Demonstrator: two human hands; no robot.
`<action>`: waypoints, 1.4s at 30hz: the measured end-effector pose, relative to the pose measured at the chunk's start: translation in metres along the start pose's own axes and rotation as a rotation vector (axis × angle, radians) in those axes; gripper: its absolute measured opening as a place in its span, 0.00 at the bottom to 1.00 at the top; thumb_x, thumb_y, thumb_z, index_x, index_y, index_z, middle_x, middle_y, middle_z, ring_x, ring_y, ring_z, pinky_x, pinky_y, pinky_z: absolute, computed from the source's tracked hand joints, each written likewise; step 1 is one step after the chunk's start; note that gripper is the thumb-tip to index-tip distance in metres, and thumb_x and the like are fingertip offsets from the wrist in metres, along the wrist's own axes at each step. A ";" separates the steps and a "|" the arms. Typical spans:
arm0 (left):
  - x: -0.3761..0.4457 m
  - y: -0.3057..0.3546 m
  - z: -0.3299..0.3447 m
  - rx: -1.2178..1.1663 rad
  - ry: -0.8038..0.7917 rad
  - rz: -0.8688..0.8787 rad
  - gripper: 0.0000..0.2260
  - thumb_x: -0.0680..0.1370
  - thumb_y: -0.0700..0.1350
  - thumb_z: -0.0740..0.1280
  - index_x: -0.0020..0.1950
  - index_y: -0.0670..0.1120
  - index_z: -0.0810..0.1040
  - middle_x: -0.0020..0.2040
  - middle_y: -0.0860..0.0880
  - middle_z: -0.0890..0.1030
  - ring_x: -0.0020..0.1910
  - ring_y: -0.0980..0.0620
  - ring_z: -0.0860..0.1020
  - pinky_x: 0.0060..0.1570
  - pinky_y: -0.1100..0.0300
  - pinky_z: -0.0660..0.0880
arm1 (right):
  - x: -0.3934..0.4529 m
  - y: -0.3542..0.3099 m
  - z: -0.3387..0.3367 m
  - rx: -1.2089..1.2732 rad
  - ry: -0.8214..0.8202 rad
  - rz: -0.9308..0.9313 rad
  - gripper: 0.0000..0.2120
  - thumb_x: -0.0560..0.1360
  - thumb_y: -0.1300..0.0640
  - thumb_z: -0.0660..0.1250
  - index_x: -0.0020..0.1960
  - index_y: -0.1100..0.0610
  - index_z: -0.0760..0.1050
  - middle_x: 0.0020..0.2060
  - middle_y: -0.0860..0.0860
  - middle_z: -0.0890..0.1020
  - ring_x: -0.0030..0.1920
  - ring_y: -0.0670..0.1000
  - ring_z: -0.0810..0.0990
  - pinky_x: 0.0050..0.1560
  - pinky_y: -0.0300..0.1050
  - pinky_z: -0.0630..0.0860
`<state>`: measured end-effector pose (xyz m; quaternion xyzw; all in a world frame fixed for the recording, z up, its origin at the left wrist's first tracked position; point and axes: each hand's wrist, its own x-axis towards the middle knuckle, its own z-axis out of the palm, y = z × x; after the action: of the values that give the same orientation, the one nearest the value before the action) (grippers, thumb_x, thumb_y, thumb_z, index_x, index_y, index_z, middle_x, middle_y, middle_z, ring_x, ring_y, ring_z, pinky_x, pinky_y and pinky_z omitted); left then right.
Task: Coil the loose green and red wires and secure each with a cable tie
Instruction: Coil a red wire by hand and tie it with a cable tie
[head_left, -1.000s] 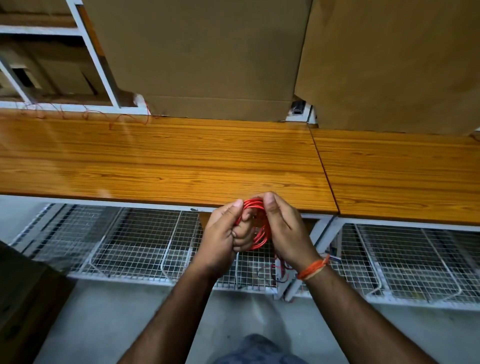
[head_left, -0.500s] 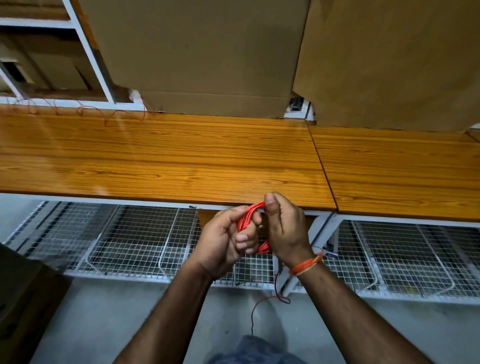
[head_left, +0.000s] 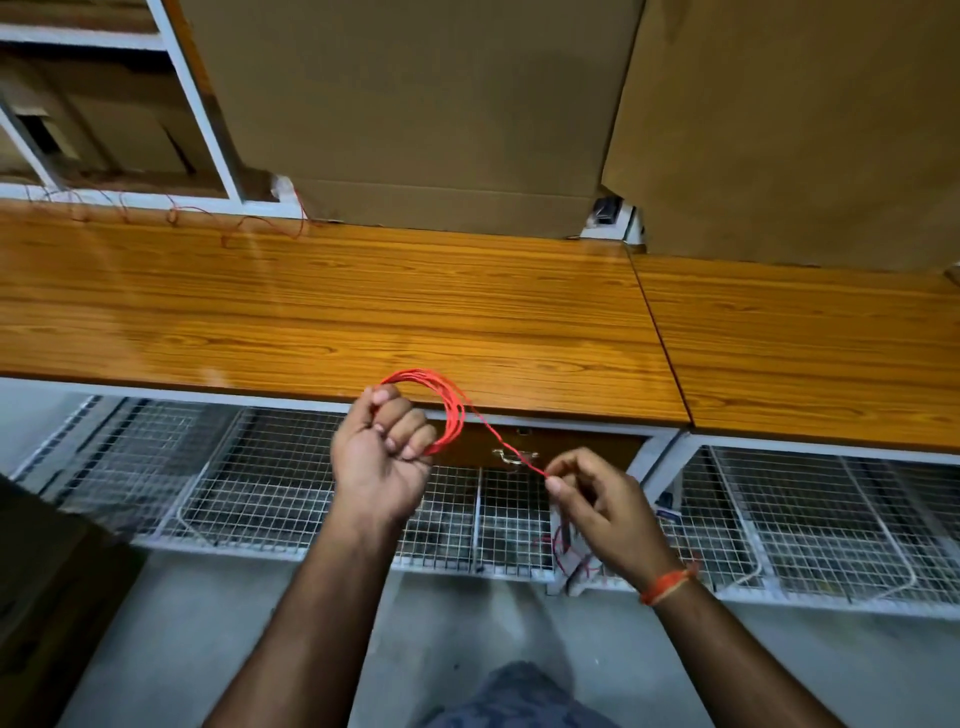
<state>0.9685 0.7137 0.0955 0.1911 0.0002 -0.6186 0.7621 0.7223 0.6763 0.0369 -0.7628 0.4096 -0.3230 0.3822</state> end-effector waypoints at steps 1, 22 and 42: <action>0.002 0.005 -0.003 -0.012 0.014 0.032 0.18 0.86 0.48 0.54 0.37 0.49 0.71 0.24 0.55 0.61 0.20 0.59 0.59 0.22 0.66 0.54 | -0.003 0.002 -0.001 -0.017 0.021 -0.001 0.05 0.82 0.56 0.67 0.51 0.46 0.79 0.40 0.45 0.81 0.42 0.47 0.80 0.39 0.46 0.77; -0.008 -0.010 -0.008 0.627 -0.339 -0.127 0.14 0.83 0.52 0.60 0.43 0.43 0.70 0.24 0.54 0.59 0.20 0.59 0.56 0.22 0.69 0.53 | 0.064 -0.095 0.026 -0.113 0.201 -0.381 0.03 0.78 0.58 0.73 0.50 0.57 0.83 0.44 0.47 0.83 0.47 0.44 0.81 0.46 0.42 0.77; -0.017 0.022 -0.012 0.441 -0.406 -0.445 0.22 0.83 0.56 0.54 0.41 0.42 0.75 0.23 0.55 0.61 0.21 0.58 0.54 0.24 0.62 0.56 | 0.047 -0.093 0.078 -0.057 0.256 -0.090 0.23 0.84 0.42 0.54 0.41 0.56 0.74 0.29 0.47 0.73 0.30 0.45 0.71 0.31 0.41 0.64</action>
<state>0.9880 0.7371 0.0946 0.2197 -0.2427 -0.7795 0.5341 0.8420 0.6945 0.0850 -0.7436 0.4292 -0.4227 0.2900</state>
